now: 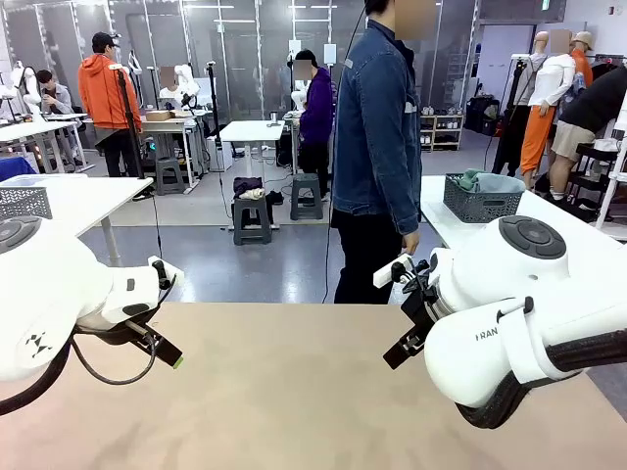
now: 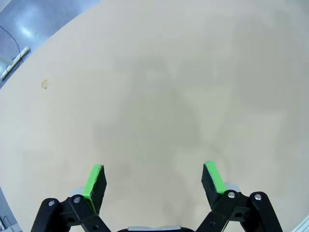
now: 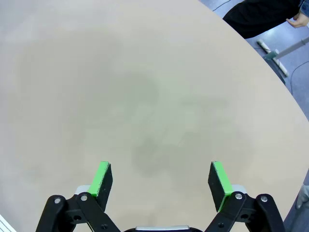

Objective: Fold the towels and place them in the basket.
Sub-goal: When a person lays out a Towel with hook on the table, fold it in half twice.

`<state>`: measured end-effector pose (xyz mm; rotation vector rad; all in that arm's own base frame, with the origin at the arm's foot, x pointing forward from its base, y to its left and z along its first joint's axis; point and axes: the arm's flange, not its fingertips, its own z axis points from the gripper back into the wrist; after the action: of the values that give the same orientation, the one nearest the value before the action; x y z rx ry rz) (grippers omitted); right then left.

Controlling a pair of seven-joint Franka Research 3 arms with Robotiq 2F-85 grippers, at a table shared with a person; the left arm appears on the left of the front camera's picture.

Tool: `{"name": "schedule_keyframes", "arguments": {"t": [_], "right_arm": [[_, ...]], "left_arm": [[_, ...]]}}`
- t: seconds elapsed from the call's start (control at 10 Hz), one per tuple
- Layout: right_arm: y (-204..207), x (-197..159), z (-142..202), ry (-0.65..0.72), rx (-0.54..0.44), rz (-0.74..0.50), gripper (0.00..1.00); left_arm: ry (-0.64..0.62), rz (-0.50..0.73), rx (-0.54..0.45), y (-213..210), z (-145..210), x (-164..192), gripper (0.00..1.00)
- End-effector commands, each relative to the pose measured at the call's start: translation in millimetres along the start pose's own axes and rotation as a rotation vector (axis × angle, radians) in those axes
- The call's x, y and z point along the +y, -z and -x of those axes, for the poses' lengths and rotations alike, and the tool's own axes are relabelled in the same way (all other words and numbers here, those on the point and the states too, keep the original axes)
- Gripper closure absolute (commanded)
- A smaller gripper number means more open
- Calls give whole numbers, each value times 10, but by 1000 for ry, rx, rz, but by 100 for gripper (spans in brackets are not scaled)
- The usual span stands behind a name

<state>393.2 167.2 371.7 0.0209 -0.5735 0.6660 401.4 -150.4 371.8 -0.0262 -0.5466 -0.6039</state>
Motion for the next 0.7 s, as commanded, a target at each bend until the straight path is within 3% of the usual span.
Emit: {"name": "schedule_keyframes", "arguments": {"t": [0.0, 0.6], "right_arm": [[0, -1, 0, 2, 0, 0, 0], [0, -1, 0, 2, 0, 0, 0]], "left_arm": [[-1, 0, 0, 0, 1, 3, 0], [-1, 0, 0, 0, 1, 3, 0]]}}
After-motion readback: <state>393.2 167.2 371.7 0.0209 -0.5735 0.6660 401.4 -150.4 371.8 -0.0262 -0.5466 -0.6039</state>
